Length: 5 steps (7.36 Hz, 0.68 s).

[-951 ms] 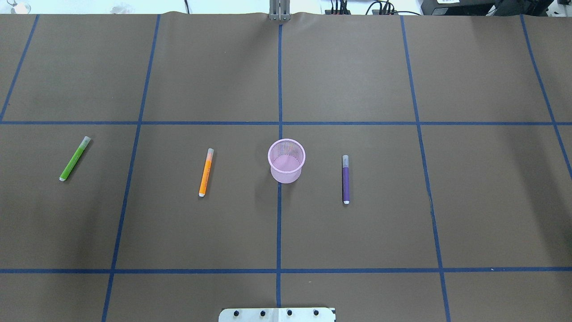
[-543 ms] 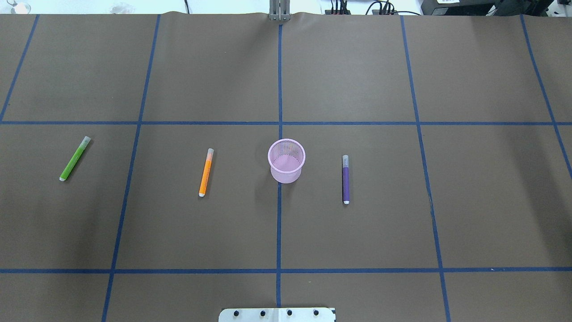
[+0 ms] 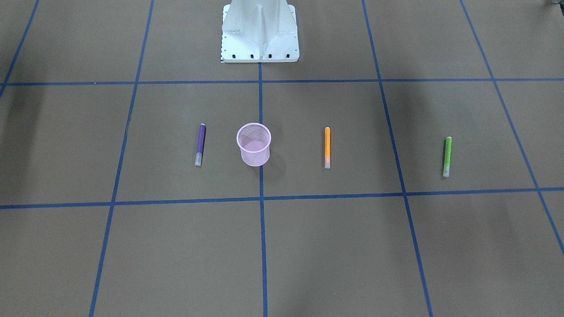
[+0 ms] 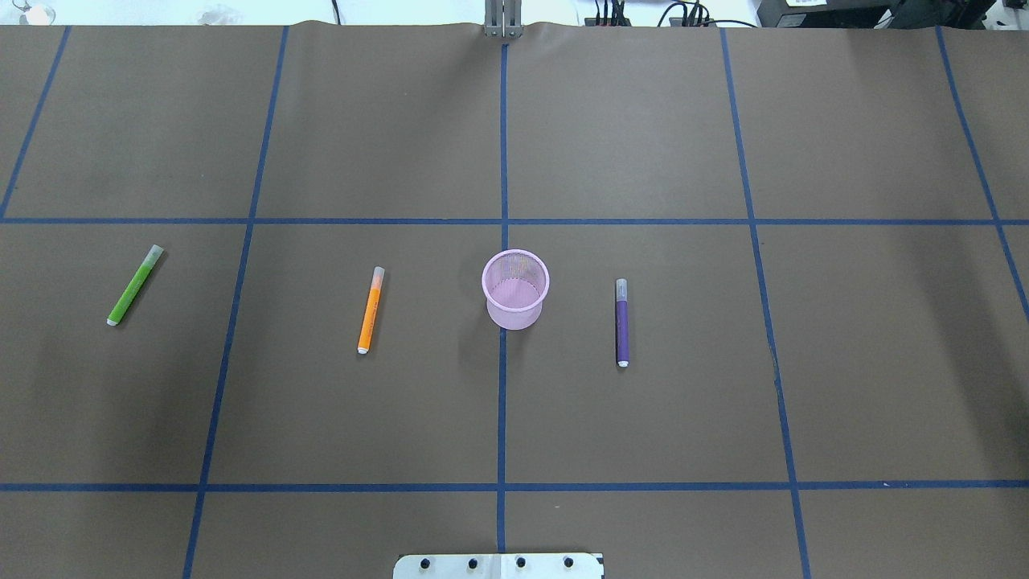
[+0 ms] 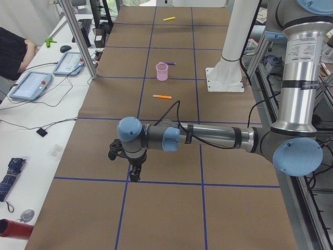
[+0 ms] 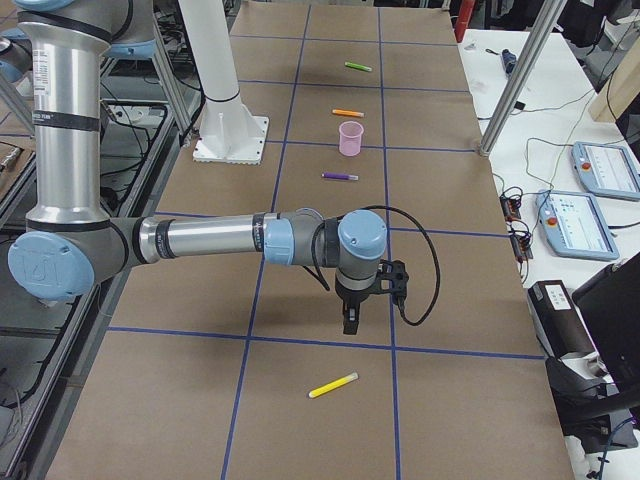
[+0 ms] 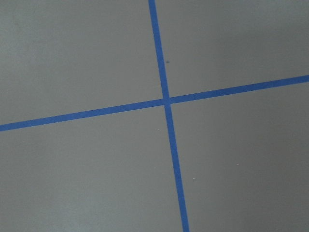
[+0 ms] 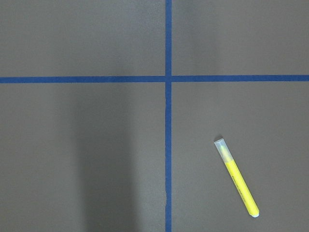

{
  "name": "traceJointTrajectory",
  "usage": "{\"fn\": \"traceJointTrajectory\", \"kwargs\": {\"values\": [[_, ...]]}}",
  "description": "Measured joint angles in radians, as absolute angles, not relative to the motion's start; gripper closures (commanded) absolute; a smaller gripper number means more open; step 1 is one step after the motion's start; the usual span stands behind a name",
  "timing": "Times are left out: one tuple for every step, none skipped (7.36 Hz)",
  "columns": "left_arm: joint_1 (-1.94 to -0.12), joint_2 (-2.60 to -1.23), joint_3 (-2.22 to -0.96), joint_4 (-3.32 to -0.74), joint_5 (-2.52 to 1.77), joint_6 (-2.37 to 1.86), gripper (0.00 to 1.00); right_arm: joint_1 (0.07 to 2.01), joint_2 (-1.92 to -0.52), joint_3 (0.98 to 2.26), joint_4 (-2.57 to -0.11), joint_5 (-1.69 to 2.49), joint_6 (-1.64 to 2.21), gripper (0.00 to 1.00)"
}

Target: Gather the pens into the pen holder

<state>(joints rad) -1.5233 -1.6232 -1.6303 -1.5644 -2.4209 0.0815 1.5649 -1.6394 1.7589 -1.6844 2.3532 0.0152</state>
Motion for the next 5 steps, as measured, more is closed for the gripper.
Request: {"fn": "traceJointTrajectory", "kwargs": {"values": [[-1.521, -1.637, -1.655, -1.562, -2.46, 0.08, 0.0, 1.563, -1.639, 1.759, -1.684, 2.353, 0.015, 0.0], [-1.51, -1.644, -1.687, -1.561, -2.479, 0.079, 0.0, 1.563, -1.64, 1.758, -1.685, 2.353, 0.015, 0.0], [-1.482, -1.648, -1.723, -1.56, -2.488, 0.072, 0.0, 1.561, -1.64, 1.757, -1.685, 2.353, 0.015, 0.0], [-1.444, -1.647, -1.753, -1.558, -2.491, 0.06, 0.0, 1.561, -1.64, 1.757, -1.686, 2.354, 0.015, 0.0], [-1.395, -1.65, -1.764, -1.558, -2.49, 0.045, 0.0, 1.56, -1.64, 1.758, -1.686, 2.356, 0.015, 0.0]]}}
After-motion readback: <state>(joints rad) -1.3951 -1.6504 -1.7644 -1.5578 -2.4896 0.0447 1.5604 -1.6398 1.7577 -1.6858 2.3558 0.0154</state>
